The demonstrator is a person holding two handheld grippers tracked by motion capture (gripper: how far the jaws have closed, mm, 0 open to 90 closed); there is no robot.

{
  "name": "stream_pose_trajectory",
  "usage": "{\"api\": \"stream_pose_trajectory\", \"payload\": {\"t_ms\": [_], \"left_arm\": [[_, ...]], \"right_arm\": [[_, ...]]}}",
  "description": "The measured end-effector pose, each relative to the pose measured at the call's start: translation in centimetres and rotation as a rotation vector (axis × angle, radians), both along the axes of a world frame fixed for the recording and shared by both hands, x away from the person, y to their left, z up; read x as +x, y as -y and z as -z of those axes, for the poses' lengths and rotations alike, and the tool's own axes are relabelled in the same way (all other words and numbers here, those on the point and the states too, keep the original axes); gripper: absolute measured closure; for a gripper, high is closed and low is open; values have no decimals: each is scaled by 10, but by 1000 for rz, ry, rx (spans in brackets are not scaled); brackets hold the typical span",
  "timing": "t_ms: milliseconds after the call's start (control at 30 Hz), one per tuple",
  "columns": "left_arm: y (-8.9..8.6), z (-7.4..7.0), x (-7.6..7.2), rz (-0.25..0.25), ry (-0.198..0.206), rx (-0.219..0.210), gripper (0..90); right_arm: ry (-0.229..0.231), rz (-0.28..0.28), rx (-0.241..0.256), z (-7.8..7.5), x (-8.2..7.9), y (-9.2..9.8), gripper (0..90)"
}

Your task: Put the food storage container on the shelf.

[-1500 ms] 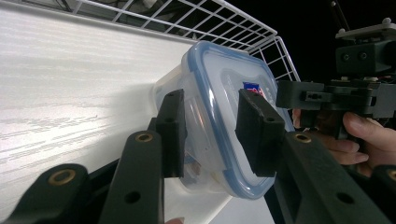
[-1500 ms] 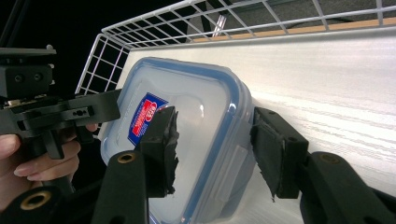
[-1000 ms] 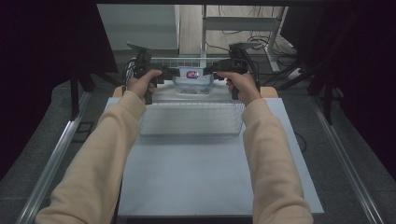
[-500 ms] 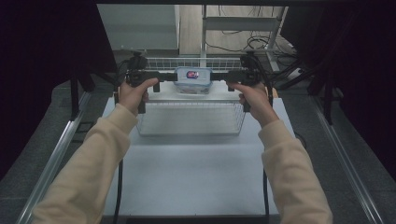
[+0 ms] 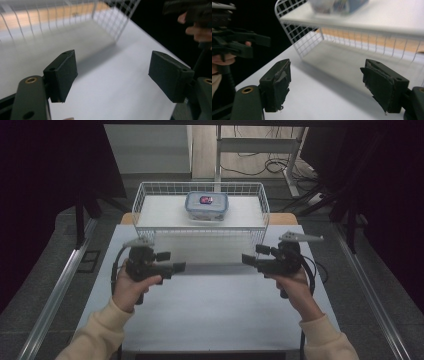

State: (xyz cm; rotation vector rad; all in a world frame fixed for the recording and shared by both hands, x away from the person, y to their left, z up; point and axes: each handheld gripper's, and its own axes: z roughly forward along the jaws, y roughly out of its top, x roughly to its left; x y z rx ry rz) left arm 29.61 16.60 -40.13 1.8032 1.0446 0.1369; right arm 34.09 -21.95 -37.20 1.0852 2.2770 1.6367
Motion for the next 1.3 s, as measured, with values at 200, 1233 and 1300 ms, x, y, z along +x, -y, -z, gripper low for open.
{"api": "stream_pose_trajectory", "payload": {"t_ms": [200,1233,1300], "left_arm": [[2,41,-15,-4,-37,32,220],[-5,66,-17,-23,-56,88,224],[-5,66,-17,-23,-55,87,224]], "right_arm": [[-17,-4,-8,30,-18,8,227],[7,29,-72,70,-33,11,229],[10,32,-71,70,-33,12,228]]}}
